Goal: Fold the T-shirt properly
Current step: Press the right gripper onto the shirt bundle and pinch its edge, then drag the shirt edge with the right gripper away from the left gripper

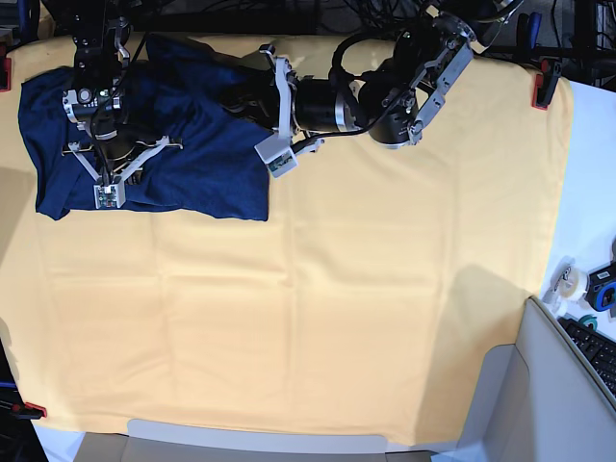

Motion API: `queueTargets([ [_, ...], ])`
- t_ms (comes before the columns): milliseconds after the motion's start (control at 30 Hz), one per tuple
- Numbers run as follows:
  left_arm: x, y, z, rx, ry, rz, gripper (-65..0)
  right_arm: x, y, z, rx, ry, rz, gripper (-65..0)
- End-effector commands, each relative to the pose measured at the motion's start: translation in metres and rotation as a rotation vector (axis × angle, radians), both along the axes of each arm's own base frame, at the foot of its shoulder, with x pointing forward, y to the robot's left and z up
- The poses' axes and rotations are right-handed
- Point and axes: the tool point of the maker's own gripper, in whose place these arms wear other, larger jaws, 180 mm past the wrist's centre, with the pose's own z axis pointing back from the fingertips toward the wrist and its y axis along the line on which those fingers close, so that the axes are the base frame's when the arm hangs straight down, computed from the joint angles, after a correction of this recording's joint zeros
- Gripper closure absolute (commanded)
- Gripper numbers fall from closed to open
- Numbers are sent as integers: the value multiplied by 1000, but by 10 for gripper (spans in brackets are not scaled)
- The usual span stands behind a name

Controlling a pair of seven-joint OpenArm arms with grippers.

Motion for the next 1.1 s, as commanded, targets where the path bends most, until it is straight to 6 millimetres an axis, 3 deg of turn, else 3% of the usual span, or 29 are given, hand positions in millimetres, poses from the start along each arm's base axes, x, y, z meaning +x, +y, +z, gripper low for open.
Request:
queueTargets([
  [0,3,-2,10,-32,-21,5,-61,7,-4,13,-13,-50,-5,0],
  [100,3,3,-3,31,-51,22,-61,8,-19,23,-22,-79,-58,0],
  [267,-1,11,-26,135,-88,43,-61,13,-41,59,-41,-187,-135,0],
  [467,-3,13,-30,132,-106,81,-63,2,-95,85,-80,-258,-298,0],
  [633,-3,13,-31,134,-105,80,-64,-25,-144,103,-86,-282,-336,-136],
  [767,-3,13,-32,135,-103,80,-64,-50,-178,101,-89,-191,-347,-170],
  [900,-3,13,-33,139,-101,78,-64,-69,-202,73,-3,-79,-363,-172],
  [1067,-3,13,-33,140,-99,78,-64,-73,-221,37,173,-25,-386,-173],
])
